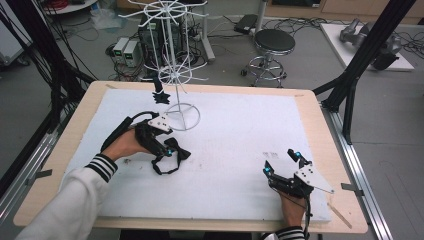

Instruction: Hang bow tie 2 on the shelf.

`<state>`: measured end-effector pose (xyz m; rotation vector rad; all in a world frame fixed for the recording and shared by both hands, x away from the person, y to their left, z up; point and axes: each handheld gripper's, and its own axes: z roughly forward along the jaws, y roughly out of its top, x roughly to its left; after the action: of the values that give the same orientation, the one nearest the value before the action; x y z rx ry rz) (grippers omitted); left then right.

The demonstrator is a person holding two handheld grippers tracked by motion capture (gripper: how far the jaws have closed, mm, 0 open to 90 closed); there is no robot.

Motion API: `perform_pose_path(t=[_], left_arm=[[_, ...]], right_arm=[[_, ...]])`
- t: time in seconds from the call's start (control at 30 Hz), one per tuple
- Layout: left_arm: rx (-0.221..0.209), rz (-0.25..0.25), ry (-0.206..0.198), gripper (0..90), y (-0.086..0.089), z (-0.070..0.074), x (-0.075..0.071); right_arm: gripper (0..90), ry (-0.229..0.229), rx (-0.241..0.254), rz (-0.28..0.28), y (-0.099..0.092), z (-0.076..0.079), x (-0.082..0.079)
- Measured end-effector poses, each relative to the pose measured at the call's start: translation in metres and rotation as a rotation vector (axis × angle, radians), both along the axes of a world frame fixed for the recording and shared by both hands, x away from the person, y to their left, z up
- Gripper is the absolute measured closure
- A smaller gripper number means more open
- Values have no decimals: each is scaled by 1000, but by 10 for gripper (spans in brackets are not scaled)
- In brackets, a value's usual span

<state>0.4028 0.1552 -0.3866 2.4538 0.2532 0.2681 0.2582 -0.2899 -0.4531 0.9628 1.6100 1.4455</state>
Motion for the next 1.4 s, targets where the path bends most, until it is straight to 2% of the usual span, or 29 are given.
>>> perform_pose_path(t=[0.37, 0.5, 0.7, 0.87, 1.03, 1.17, 1.4], left_arm=[[72, -38, 25, 298, -12, -13, 7], [103, -42, 23, 316, -13, -15, 10], [175, -59, 16, 347, -15, -17, 10], [211, -58, 6, 378, -17, -19, 11], [242, -75, 1, 396, -22, -19, 13], [250, -85, -11, 402, -28, -18, 14], [286, -108, 0, 435, -30, -20, 13]], right_arm=[[109, 1, 8, 0, 0, 0, 0], [109, 1, 7, -1, 0, 0, 0], [109, -4, 6, -1, -1, 0, 0], [110, -5, 7, 0, -1, 0, 0], [110, -4, 7, 0, -1, 0, 0], [110, -5, 6, 1, -1, 0, 0], [109, 2, 15, -1, -1, 0, 0]])
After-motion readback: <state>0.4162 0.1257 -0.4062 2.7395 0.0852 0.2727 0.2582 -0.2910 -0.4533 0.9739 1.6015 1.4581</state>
